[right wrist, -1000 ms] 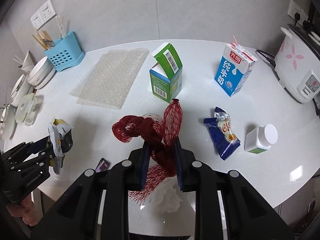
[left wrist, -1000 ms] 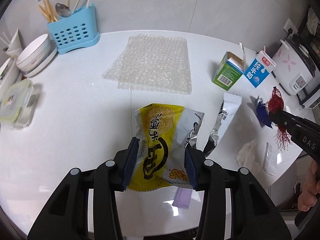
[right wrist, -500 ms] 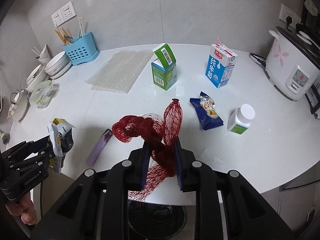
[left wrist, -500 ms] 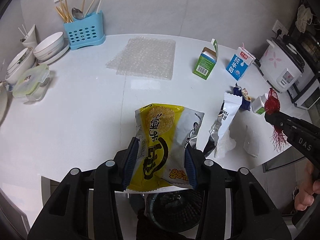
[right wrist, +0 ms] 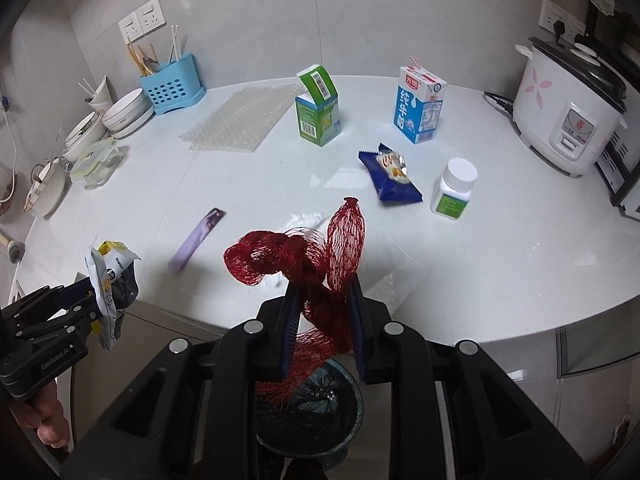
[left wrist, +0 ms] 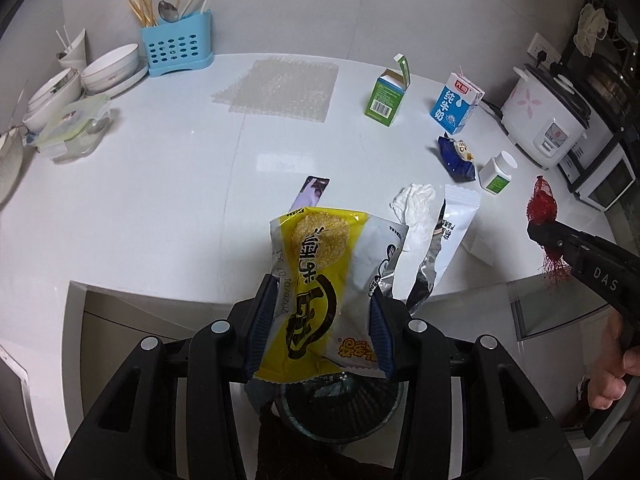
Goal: Collect trash
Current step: 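Carry the yellow bag and red net down toward the teal wastebasket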
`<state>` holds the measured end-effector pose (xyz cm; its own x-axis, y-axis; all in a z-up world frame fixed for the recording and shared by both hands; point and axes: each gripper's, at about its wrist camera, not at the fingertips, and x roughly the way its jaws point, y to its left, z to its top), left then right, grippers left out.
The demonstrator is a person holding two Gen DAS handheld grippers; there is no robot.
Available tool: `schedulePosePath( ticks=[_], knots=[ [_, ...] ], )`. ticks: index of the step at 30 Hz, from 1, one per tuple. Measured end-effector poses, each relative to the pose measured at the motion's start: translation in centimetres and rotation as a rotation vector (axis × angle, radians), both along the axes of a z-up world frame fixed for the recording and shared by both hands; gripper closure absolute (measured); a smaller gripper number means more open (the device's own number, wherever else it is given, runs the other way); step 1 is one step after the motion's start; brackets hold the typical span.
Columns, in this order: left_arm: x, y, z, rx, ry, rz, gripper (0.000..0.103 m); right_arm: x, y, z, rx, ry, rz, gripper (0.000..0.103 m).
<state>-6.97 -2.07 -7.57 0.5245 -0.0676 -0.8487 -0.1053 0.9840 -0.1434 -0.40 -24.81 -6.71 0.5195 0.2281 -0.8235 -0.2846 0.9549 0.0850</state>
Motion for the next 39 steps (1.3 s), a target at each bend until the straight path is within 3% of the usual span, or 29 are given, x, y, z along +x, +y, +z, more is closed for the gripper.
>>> schedulePosePath(
  ticks=[14, 25, 32, 39],
  knots=[
    [-4.5, -1.4, -4.5, -0.012, 0.017, -0.03, 0.06, -5.6, -1.2, -4.7, 0.007, 0.051, 0.067, 0.082],
    [-6.6, -2.7, -11.0, -0.038, 0.099, -0.067, 0.06, -8.7, -0.6, -12.7, 0.047, 0.181, 0.086, 0.082],
    [-7.9, -3.2, -14.3, -0.057, 0.138, -0.071, 0.06, -10.8, 0.6, -17.9, 0.014, 0.258, 0.117, 0.081],
    [-9.2, -3.4, -17.4, -0.052, 0.18, -0.082, 0.06, -10.4, 2.1, -22.3, -0.011, 0.322, 0.141, 0.08]
  ],
)
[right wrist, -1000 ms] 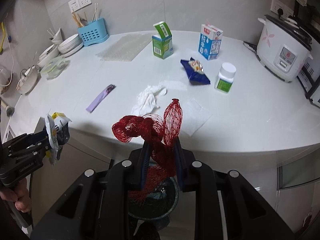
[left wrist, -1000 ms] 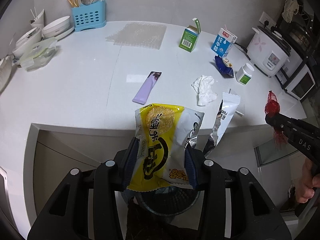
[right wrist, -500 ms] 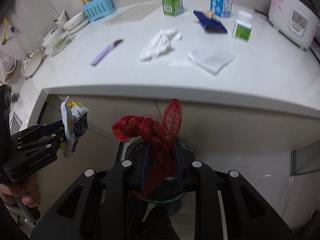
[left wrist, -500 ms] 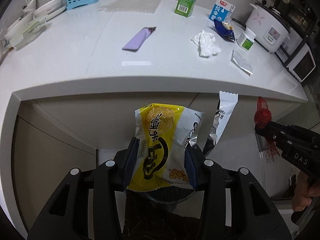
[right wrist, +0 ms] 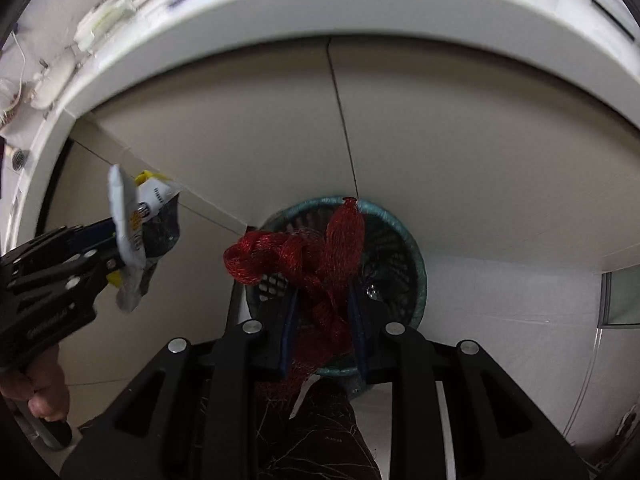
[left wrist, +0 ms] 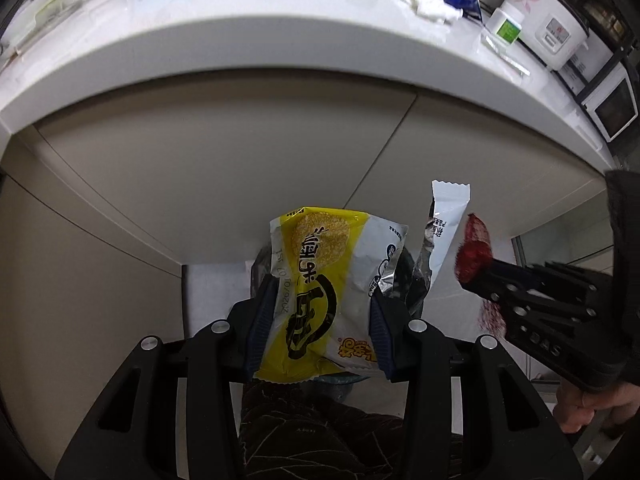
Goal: Collect trash
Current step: 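Carry the yellow bag and red net down toward the teal wastebasket, then open the right tool over the wastebasket while the left tool releases the yellow bag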
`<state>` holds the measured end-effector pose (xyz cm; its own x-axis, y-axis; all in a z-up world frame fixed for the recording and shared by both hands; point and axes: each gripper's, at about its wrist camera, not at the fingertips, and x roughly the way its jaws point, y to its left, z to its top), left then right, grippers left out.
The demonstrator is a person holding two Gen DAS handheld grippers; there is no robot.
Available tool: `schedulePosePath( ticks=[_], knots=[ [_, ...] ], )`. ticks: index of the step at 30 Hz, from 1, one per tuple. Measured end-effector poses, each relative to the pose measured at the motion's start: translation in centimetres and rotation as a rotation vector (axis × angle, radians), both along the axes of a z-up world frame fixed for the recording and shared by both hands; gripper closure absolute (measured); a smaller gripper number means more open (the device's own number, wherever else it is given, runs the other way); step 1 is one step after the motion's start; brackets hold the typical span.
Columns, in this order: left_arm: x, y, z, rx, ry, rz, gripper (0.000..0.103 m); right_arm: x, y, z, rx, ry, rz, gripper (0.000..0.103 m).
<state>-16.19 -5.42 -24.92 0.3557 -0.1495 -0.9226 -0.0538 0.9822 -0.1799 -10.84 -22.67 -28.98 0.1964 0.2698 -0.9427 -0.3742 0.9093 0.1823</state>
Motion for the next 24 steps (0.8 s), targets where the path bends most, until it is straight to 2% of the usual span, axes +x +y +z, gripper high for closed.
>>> schedulePosePath(
  ticks=[6, 13, 18, 20, 24],
  knots=[
    [-0.2, 0.6, -2.0, 0.002, 0.037, 0.016, 0.06, 0.8, 1.0, -2.5, -0.022, 0.05, 0.008, 0.08],
    [-0.6, 1.2, -2.7, 0.006, 0.058, 0.049, 0.06, 1.1, 2.6, -4.1, -0.04, 0.077, 0.039, 0.072],
    [-0.4, 0.7, -2.7, 0.011, 0.061, 0.055, 0.06, 1.0, 2.8, -4.8, -0.033, 0.099, 0.037, 0.062],
    [-0.3, 0.5, -2.8, 0.01, 0.06, 0.059, 0.06, 0.9, 2.8, -4.8, -0.026, 0.102, 0.035, 0.053],
    [-0.2, 0.5, -2.8, 0.01, 0.061, 0.062, 0.06, 1.0, 2.8, -5.2, -0.016, 0.115, 0.02, 0.046]
  ],
)
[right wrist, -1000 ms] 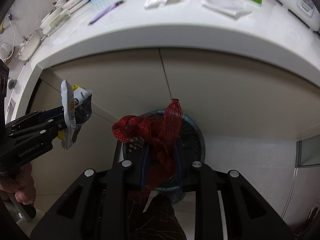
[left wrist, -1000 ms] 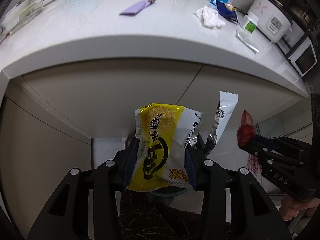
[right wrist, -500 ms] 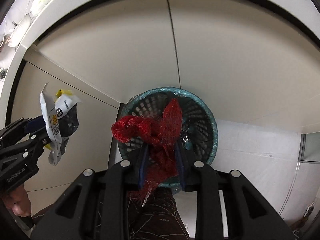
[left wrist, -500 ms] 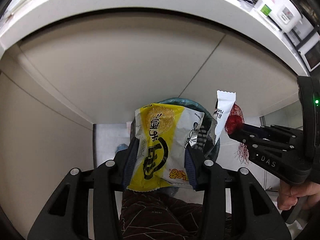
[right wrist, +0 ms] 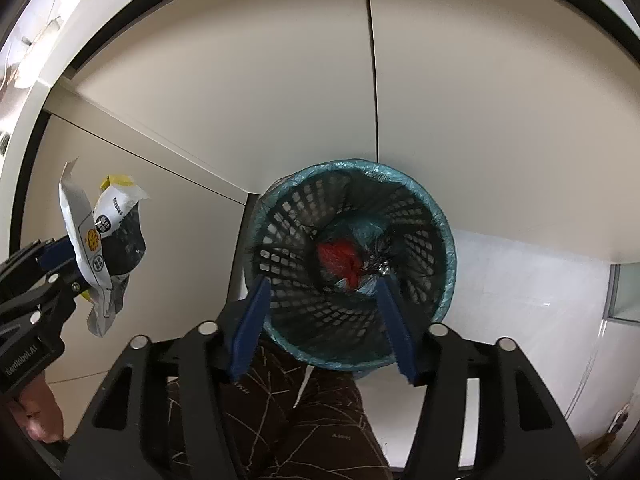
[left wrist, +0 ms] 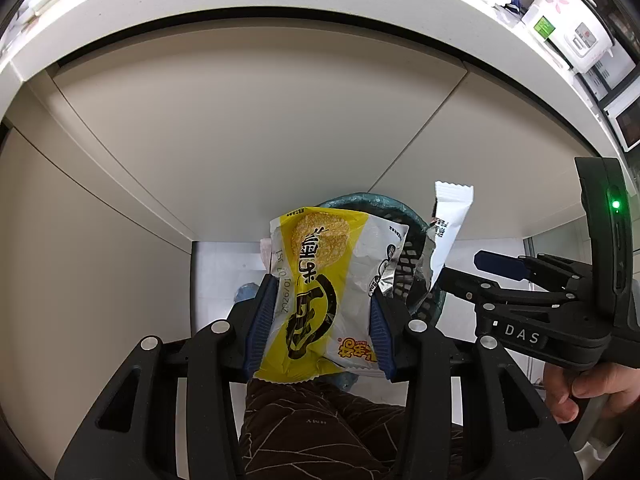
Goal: Collect trash
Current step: 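Open the right tool over the wastebasket while the left tool releases the yellow bag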
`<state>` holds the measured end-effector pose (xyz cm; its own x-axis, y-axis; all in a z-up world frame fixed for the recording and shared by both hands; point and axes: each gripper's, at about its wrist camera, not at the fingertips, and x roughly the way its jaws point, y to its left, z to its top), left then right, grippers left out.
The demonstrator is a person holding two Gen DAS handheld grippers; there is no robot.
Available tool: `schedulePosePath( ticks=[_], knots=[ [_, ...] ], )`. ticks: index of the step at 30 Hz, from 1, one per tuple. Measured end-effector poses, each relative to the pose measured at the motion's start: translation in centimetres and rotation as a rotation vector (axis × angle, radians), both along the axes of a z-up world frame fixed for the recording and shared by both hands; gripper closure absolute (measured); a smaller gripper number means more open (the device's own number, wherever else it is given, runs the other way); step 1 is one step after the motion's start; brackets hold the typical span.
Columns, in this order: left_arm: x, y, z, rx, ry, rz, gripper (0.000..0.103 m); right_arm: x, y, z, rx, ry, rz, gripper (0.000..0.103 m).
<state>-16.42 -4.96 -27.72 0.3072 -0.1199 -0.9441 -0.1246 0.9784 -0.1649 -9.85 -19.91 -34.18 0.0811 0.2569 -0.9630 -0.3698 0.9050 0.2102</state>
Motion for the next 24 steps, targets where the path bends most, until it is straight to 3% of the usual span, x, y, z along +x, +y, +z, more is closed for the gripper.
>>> schedulePosePath(
  ticks=[17, 24],
  knots=[
    [1.5, -1.8, -2.2, -0.016, 0.021, -0.045, 0.06, 0.5, -5.0, 2.9, 0.003, -0.083, -0.14, 0.012],
    [2.3, -3.1, -3.2, -0.018, 0.028, -0.085, 0.06, 0.7, -8.1, 3.7, 0.016, -0.097, -0.196, 0.008]
  ],
)
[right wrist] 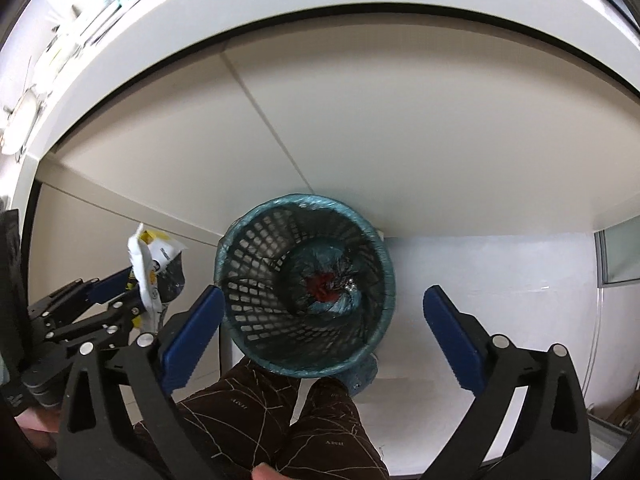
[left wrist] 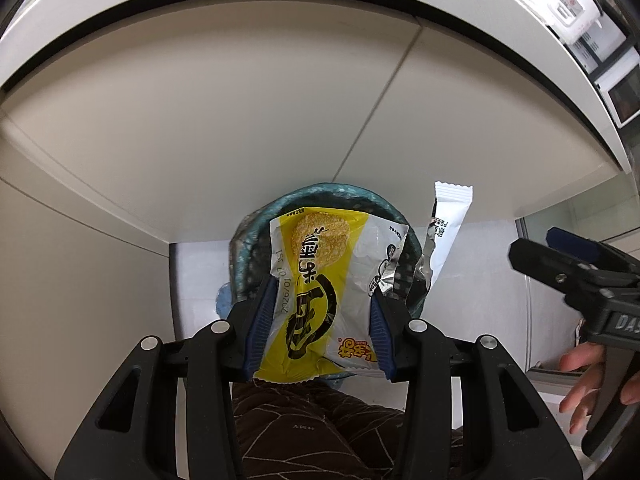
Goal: Collect trash
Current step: 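Open the right tool over the wastebasket while the left tool releases the yellow bag, then raise both tools back over the counter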
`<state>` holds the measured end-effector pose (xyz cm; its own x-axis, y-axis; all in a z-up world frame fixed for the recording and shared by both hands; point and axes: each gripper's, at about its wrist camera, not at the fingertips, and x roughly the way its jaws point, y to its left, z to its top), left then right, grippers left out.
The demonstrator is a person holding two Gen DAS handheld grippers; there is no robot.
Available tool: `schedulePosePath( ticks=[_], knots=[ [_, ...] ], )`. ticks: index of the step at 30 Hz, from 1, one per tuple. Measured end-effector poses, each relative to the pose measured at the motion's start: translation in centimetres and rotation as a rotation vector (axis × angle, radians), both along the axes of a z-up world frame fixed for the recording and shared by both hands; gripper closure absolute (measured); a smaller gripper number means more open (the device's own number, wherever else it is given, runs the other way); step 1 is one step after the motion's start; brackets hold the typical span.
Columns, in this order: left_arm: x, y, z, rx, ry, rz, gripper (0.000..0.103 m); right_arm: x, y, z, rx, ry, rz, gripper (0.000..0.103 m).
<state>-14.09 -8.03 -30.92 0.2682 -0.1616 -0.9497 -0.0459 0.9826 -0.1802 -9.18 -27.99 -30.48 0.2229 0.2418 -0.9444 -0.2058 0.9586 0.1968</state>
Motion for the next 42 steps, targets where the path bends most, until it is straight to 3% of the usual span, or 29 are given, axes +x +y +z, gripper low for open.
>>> schedulePosePath(
  ticks=[16, 26, 31, 34, 42],
  knots=[
    [1.0, -1.3, -3.2, 0.03, 0.056, -0.072, 0.059, 0.1, -3.4, 0.9, -0.022, -0.011, -0.038, 0.008],
    [1.3, -2.0, -4.4, 0.04, 0.079, -0.09, 0.05, 0.2, -4.8, 1.0, -0.028, -0.006, -0.053, 0.008],
    [1.5, -3.4, -4.9, 0.047, 0.078, -0.083, 0.043, 0.2, -4.8, 1.1, -0.03, -0.003, -0.049, 0.008],
    [1.5, -3.6, -4.8, 0.065, 0.072, -0.067, 0.025, 0.3, -4.7, 1.2, -0.028, 0.0, -0.042, 0.008],
    [1.6, -4.2, -4.4, 0.053, 0.063, -0.06, 0.014, 0.3, -4.8, 1.2, -0.036, -0.002, -0.051, 0.008]
  ],
)
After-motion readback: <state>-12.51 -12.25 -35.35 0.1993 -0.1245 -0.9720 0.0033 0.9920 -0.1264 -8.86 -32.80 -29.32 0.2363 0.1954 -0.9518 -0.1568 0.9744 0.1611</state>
